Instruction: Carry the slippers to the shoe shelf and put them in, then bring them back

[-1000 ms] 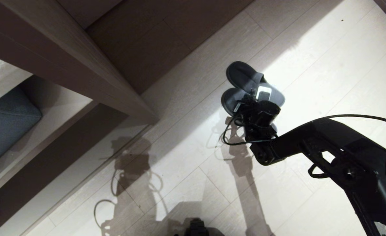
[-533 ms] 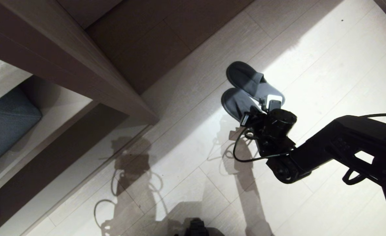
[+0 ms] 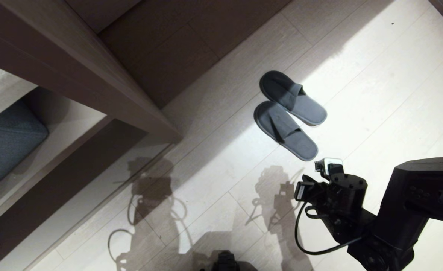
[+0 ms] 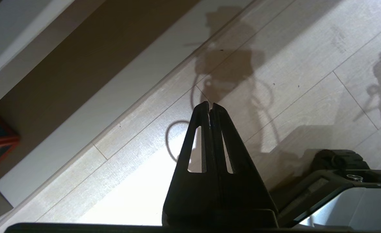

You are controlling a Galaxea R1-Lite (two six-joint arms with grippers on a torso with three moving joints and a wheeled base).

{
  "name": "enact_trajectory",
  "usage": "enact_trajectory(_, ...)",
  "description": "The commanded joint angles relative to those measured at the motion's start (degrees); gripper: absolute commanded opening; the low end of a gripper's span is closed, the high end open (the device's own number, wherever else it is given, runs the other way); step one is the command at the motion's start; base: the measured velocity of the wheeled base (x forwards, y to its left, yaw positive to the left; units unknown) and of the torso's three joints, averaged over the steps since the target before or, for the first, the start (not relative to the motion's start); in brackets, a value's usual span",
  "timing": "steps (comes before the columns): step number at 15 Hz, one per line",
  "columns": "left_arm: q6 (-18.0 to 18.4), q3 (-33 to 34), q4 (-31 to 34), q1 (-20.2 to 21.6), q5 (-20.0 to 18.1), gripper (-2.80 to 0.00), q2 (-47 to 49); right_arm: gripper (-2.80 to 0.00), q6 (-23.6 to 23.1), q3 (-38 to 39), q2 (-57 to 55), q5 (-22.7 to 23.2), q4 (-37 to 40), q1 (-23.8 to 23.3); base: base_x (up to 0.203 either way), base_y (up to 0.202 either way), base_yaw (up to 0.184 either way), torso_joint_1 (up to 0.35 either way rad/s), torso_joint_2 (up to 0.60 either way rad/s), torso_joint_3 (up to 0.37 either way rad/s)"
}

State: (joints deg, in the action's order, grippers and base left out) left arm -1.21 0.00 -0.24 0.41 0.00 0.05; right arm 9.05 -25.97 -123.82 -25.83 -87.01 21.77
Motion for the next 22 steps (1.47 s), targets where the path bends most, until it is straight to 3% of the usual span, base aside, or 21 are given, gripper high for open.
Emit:
enact_trajectory(1,0.0,0.0,0.0,0.0,0.0,-2.8,0.0,-2.8,1.6,5.8,-1.4,-1.4,-0.6,-3.6,0.0,0.0,0.0,0.0,0.0,0.0)
enact_trajectory(3,0.0,0.0,0.0,0.0,0.0,-2.8,0.0,-2.8,1.5,6.3,-3.3,-1.3,-0.6,-8.8,0.0,0.0,0.0,0.0,0.0,0.0)
enact_trajectory(4,0.0,0.0,0.0,-0.1,0.0,-2.8,0.0,-2.8,0.7,6.4,-4.0,1.6,-0.7,-11.1,0.0,0.0,0.0,0.0,0.0,0.0)
enact_trajectory(6,0.0,0.0,0.0,0.0,0.0,-2.8,0.0,-2.8,-3.5,6.5,-3.9,18.5,-0.7,-17.2,0.0,0.0,0.0,0.0,0.0,0.0)
enact_trajectory(8,0.0,0.0,0.0,0.0,0.0,-2.8,0.0,-2.8,-11.6,3.9,-3.9,37.8,-0.7,-26.2,0.0,0.0,0.0,0.0,0.0,0.0)
enact_trajectory(9,0.0,0.0,0.0,0.0,0.0,-2.8,0.0,-2.8,-13.4,-0.2,-4.1,41.9,-0.5,-28.5,0.0,0.0,0.0,0.0,0.0,0.0)
enact_trajectory(14,0.1,0.0,0.0,0.0,0.0,-2.8,0.0,-2.8,-16.4,-18.4,-5.3,50.4,11.2,-30.9,0.0,0.0,0.0,0.0,0.0,0.0)
enact_trajectory(16,0.1,0.0,0.0,0.0,0.0,-2.8,0.0,-2.8,-16.5,-20.8,-6.6,50.9,14.7,-30.2,0.0,0.0,0.0,0.0,0.0,0.0)
enact_trajectory(22,0.1,0.0,0.0,0.0,0.0,-2.8,0.0,-2.8,-16.3,-24.3,-10.2,50.3,15.6,-29.9,0.0,0.0,0.0,0.0,0.0,0.0)
